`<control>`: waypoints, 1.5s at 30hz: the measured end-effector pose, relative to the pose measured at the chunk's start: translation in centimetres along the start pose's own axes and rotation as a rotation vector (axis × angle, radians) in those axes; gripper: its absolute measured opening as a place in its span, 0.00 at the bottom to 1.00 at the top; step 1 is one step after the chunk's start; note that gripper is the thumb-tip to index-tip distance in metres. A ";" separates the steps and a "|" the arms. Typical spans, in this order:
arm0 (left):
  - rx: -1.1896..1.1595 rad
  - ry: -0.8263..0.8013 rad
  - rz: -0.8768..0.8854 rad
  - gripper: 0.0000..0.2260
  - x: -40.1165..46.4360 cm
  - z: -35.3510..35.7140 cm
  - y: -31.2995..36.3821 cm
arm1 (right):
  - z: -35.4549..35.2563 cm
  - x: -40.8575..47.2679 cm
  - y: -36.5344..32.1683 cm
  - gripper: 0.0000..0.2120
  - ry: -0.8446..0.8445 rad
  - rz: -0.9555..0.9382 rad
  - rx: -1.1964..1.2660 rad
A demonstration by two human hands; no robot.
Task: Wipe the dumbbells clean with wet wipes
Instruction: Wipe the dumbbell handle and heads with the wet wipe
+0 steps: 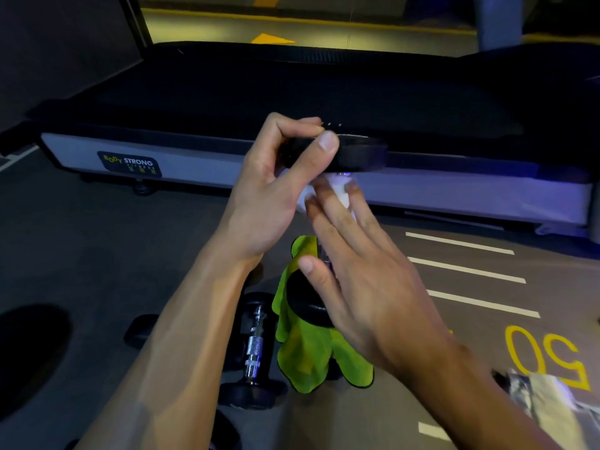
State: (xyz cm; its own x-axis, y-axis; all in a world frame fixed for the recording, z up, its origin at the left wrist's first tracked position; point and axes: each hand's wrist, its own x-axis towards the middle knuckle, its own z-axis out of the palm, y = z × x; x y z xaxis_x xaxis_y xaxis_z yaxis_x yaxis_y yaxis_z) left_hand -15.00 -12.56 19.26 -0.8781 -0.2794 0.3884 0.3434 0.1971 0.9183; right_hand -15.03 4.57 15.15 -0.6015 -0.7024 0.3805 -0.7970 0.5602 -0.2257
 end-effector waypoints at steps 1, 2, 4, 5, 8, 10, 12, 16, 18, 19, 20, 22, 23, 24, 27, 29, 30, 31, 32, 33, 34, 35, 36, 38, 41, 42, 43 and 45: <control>0.004 -0.001 0.005 0.04 0.0 0.1 0.0 | 0.3 -0.2 -0.1 0.30 -0.003 0.007 0.004; 0.004 0.000 0.007 0.04 0.0 0.1 0.0 | 0.7 -0.7 -0.1 0.29 0.000 0.005 0.011; -0.003 0.008 0.009 0.05 0.0 0.1 -0.1 | 1.3 -2.1 0.4 0.28 -0.007 -0.022 0.053; -0.010 0.015 0.009 0.06 0.0 0.1 -0.2 | 1.6 -2.8 0.8 0.28 -0.025 -0.037 0.084; -0.057 0.040 -0.011 0.04 0.1 0.1 -0.2 | 2.0 -4.8 1.6 0.27 -0.084 -0.069 0.179; -0.086 0.040 -0.018 0.03 0.2 0.2 -0.2 | 2.0 -5.7 1.7 0.28 -0.106 -0.056 0.244; -0.103 0.027 -0.027 0.03 0.2 0.4 -0.2 | 1.6 -5.8 1.8 0.27 -0.091 -0.042 0.303; -0.165 0.025 -0.064 0.03 0.2 0.7 0.2 | 1.4 -5.5 1.9 0.25 -0.059 -0.049 0.359; -0.199 0.037 -0.080 0.03 0.3 0.6 0.2 | 1.6 -5.8 2.2 0.24 -0.047 -0.053 0.401; -0.212 0.034 -0.090 0.03 0.3 0.5 0.2 | 1.6 -5.8 2.4 0.23 -0.035 -0.040 0.444; -0.222 0.028 -0.098 0.04 0.3 0.4 0.2 | 1.5 -5.8 2.7 0.22 -0.019 -0.022 0.484; -0.235 0.022 -0.096 0.08 0.1 0.3 0.2 | 1.3 -5.5 3.1 0.20 0.028 0.000 0.502; -0.238 0.025 -0.092 0.09 0.0 0.2 0.2 | 1.3 -5.3 3.1 0.19 0.052 0.006 0.491; -0.239 0.028 -0.091 0.09 -0.1 0.2 0.2 | 1.4 -5.1 2.9 0.18 0.070 0.013 0.479; -0.261 0.028 -0.096 0.04 -0.1 0.3 0.2 | 1.8 -5.0 2.3 0.13 0.103 0.035 0.467; -0.271 0.021 -0.084 0.03 0.0 0.4 0.2 | 1.8 -4.6 2.4 0.10 0.098 0.068 0.524; -0.274 0.017 -0.081 0.03 0.0 0.5 0.2 | 1.8 -4.2 2.6 0.09 0.095 0.073 0.550; -0.275 0.016 -0.082 0.03 0.0 0.6 0.2 | 1.8 -3.6 2.7 0.10 0.106 0.071 0.548; -0.278 0.017 -0.084 0.03 0.0 0.7 0.2 | 1.8 -3.1 2.8 0.10 0.133 0.065 0.530; -0.280 0.019 -0.086 0.03 0.0 0.8 0.2 | 1.9 -2.5 2.7 0.11 0.179 0.061 0.515; -0.280 0.017 -0.089 0.03 0.1 0.8 0.2 | 2.0 -2.1 2.6 0.11 0.230 0.070 0.513; -0.276 0.015 -0.091 0.03 0.1 0.8 0.2 | 2.1 -1.9 2.5 0.12 0.272 0.089 0.517; -0.272 0.013 -0.092 0.03 0.2 0.7 0.2 | 2.2 -1.9 2.4 0.11 0.297 0.108 0.519; -0.274 0.015 -0.092 0.03 0.2 0.6 0.1 | 2.5 -2.5 2.4 0.09 0.289 0.159 0.522; -0.277 0.013 -0.092 0.03 0.1 0.6 0.0 | 2.4 -2.6 2.8 0.08 0.187 0.329 0.694; -0.279 0.013 -0.091 0.03 0.0 0.6 0.0 | 2.2 -2.3 2.8 0.08 0.189 0.365 0.762; -0.281 0.014 -0.091 0.03 0.0 0.6 0.0 | 1.9 -1.9 2.8 0.08 0.225 0.386 0.806; -0.272 0.014 -0.087 0.06 0.1 0.6 0.0 | 1.5 -1.4 2.7 0.09 0.308 0.424 0.889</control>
State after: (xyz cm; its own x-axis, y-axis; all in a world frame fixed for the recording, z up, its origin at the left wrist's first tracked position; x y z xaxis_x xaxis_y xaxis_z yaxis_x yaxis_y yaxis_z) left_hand -15.25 -12.05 19.21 -0.9040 -0.2976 0.3069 0.3459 -0.0873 0.9342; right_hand -16.44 6.34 12.65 -0.9023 -0.3094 0.3001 -0.3503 0.1207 -0.9288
